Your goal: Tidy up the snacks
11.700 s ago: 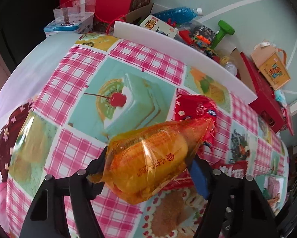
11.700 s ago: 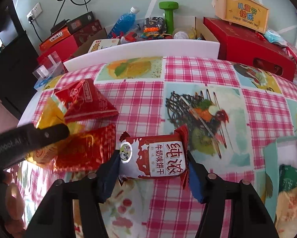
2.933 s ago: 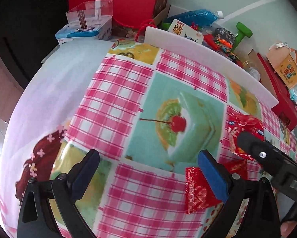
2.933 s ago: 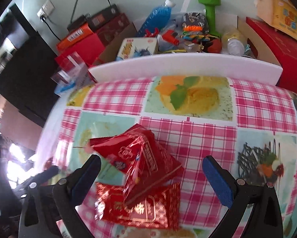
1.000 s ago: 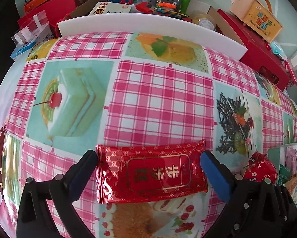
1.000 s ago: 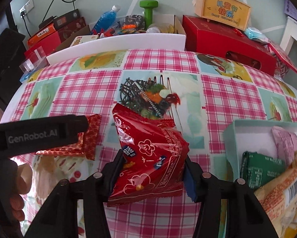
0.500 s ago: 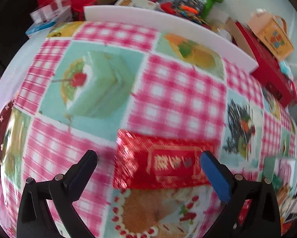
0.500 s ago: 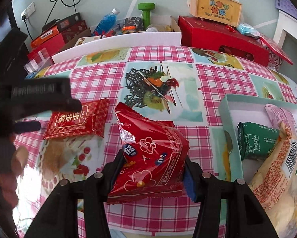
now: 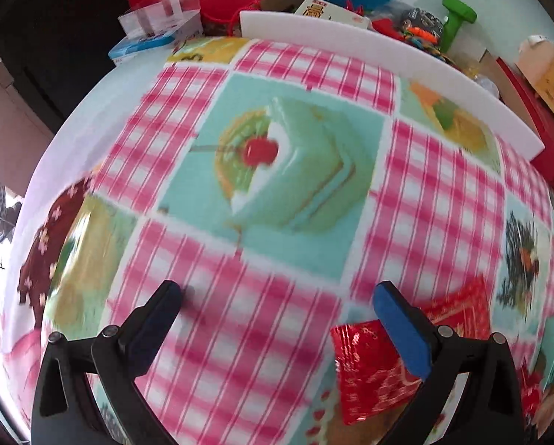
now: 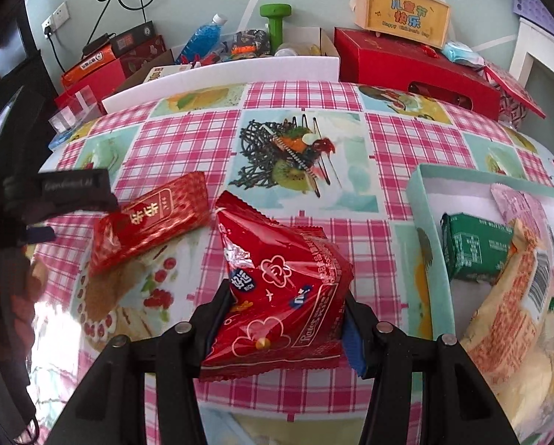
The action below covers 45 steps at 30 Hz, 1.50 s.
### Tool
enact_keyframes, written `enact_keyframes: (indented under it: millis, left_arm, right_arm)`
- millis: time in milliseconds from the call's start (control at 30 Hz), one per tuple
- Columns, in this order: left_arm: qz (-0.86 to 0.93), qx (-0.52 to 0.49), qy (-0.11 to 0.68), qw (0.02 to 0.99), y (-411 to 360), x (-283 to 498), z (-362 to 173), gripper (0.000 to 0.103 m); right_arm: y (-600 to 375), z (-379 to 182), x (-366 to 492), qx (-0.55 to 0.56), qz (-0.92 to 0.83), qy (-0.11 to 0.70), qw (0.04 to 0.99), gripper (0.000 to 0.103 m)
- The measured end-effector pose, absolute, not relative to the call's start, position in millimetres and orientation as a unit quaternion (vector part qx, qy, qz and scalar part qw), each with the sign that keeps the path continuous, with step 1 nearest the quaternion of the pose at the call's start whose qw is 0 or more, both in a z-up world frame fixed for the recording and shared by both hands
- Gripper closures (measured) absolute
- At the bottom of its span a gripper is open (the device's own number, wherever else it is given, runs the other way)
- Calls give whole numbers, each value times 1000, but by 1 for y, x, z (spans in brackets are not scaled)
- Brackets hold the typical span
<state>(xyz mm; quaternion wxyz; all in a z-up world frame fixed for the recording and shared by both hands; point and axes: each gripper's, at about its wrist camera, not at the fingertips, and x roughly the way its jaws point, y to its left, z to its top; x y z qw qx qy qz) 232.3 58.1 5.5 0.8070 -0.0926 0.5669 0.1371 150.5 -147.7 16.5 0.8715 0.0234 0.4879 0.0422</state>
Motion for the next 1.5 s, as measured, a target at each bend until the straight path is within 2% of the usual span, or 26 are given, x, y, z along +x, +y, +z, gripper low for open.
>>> enact_keyframes:
  millis: [267, 400, 500, 667, 933, 1000, 1133, 1233, 1300, 1367, 1500]
  left_arm:
    - [94, -80, 556, 822, 38, 146, 2, 0]
    - [81, -137, 546, 823, 26, 124, 6, 0]
    - [71, -169, 541, 821, 16, 134, 15, 0]
    - [59, -161, 540, 824, -17, 152, 15, 0]
    - [66, -85, 524, 845, -63, 169, 6, 2]
    - [76, -59, 513, 853, -69, 164, 4, 8]
    - [75, -47, 496, 864, -65, 164, 1, 12]
    - [79, -45, 488, 868, -59, 152, 8, 29]
    - [87, -49, 484, 869, -52, 151, 11, 47]
    - [90, -55, 482, 870, -42, 143, 20, 52]
    - [92, -55, 484, 868, -37, 143, 32, 54]
  right_arm:
    - [-157, 18, 135, 43, 37, 496, 867, 48]
    - [-167, 18, 125, 55, 29, 497, 865, 48]
    - [-176, 17, 123, 58, 16, 497, 866, 48]
    - [-190, 17, 123, 67, 3, 496, 866, 48]
    - [-194, 18, 124, 81, 13, 503, 860, 48]
    - [-195, 18, 124, 84, 14, 504, 859, 48]
    - [-196, 18, 124, 88, 17, 507, 857, 48]
    - [-196, 17, 125, 86, 18, 507, 857, 48]
    - [-196, 17, 126, 86, 18, 508, 857, 48]
    - [-197, 17, 126, 89, 19, 508, 857, 48]
    - [-196, 17, 126, 90, 20, 509, 856, 48]
